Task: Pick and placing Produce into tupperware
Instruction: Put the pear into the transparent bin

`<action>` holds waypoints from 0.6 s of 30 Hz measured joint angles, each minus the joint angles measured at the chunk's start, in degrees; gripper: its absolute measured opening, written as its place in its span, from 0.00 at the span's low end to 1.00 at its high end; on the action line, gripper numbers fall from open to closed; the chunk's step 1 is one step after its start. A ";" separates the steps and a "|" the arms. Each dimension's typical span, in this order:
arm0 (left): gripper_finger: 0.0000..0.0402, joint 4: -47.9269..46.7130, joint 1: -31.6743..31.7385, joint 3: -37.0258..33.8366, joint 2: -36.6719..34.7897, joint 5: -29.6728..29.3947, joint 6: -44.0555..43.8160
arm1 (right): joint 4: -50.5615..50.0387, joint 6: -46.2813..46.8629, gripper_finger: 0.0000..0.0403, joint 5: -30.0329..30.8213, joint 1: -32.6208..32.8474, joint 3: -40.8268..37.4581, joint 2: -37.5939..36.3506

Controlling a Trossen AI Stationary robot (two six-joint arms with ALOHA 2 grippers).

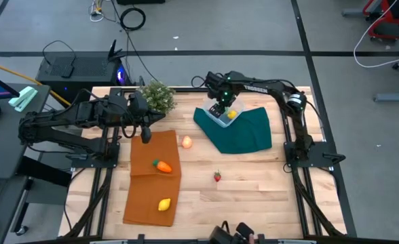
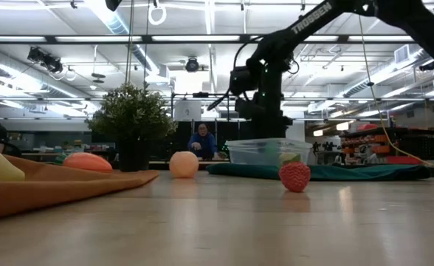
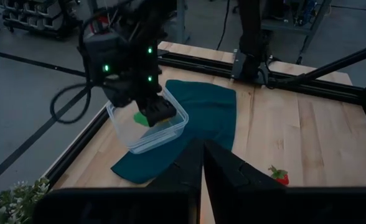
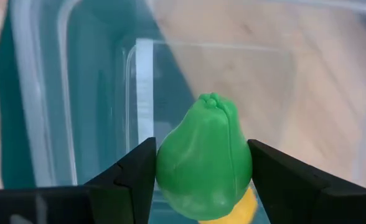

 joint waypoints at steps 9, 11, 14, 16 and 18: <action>0.03 0.00 0.00 0.00 0.02 0.00 -0.02 | -0.39 -0.46 0.49 -0.07 0.41 0.00 2.03; 0.03 -0.02 0.01 -0.01 0.02 0.00 -0.02 | -0.34 -0.50 0.49 -0.22 0.56 -0.02 2.40; 0.04 -0.02 0.02 -0.01 0.02 -0.01 -0.01 | -0.51 -0.57 0.49 -0.81 0.59 -0.02 3.06; 0.05 -0.02 0.01 0.00 0.02 -0.01 -0.01 | -0.42 -0.58 0.49 -1.11 0.70 -0.04 3.51; 0.05 -0.03 0.02 -0.01 0.02 -0.02 -0.01 | 0.04 -0.84 0.49 -1.03 0.99 -0.04 3.46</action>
